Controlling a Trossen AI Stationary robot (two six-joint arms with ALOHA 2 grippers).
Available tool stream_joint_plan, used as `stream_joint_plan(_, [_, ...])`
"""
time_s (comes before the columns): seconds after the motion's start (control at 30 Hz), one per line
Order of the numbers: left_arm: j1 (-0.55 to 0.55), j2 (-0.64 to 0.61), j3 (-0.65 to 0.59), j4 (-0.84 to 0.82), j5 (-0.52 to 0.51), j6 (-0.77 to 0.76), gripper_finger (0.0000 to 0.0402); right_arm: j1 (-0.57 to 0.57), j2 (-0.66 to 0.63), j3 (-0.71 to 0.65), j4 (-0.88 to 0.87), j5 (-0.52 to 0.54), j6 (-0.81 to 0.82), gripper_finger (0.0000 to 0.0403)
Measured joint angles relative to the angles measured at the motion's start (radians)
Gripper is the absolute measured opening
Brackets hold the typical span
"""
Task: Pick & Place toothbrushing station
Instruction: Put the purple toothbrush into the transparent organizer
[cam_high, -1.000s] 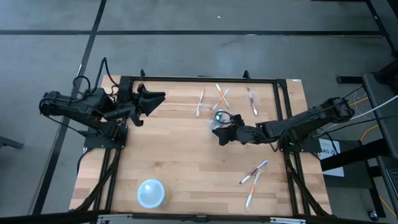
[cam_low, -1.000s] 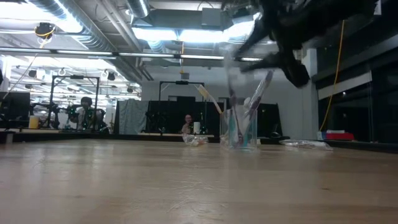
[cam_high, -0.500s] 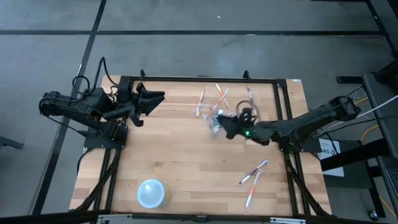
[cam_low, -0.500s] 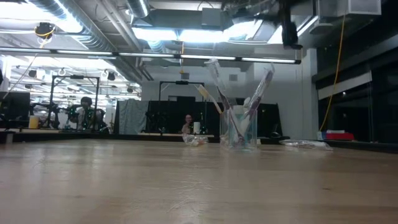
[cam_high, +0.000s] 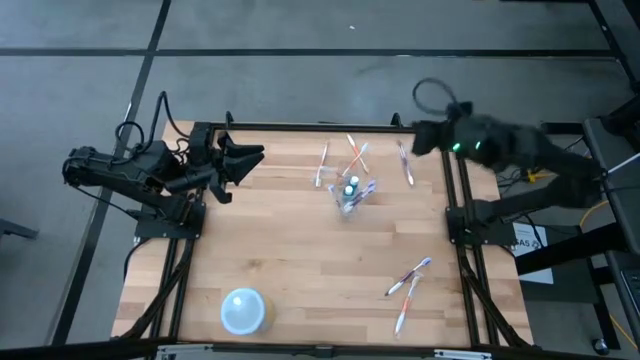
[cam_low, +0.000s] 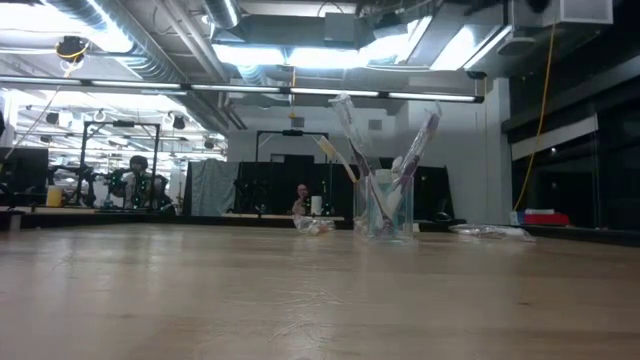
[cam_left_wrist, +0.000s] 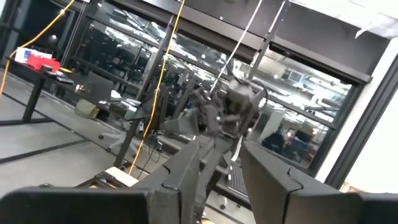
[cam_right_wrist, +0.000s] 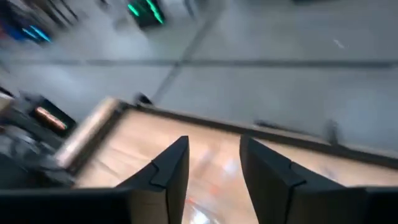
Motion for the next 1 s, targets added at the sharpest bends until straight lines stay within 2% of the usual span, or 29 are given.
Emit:
stream_joint_plan(0.1, [0.000, 0.000, 0.000, 0.000, -0.007, 0.023, 0.0113, -0.146, 0.015, 0.085, -0.191, -0.186, -0.008, 0.0133])
stream_joint_plan(0.17, [0.000, 0.000, 0.000, 0.001, -0.016, 0.031, 0.0113, -0.225, 0.039, 0.089, -0.300, -0.310, -0.032, 0.0130])
stream_joint_plan(0.27, [0.000, 0.000, 0.000, 0.006, -0.016, 0.032, 0.0113, -0.313, 0.086, 0.050, -0.461, -0.423, -0.070, 0.0128])
stream_joint_plan(0.33, [0.000, 0.000, 0.000, 0.007, -0.016, 0.032, 0.0113, -0.359, 0.108, -0.013, -0.459, -0.501, -0.096, 0.0128])
stream_joint_plan(0.47, [0.000, 0.000, 0.000, 0.008, -0.010, 0.031, 0.0113, -0.435, 0.134, -0.162, -0.304, -0.614, -0.186, 0.0128])
stream_joint_plan(0.57, [0.000, 0.000, 0.000, 0.019, -0.005, 0.017, 0.0113, -0.516, 0.172, -0.271, -0.222, -0.646, -0.245, 0.0128])
stream_joint_plan(0.73, [-0.019, 0.000, 0.000, 0.055, 0.001, 0.014, 0.0113, -0.648, 0.226, -0.396, -0.157, -0.642, -0.345, 0.0128])
stream_joint_plan(1.0, [-0.024, 0.000, 0.000, 0.061, -0.007, 0.013, 0.0113, -0.748, 0.345, -0.433, -0.106, -0.637, -0.414, 0.0128])
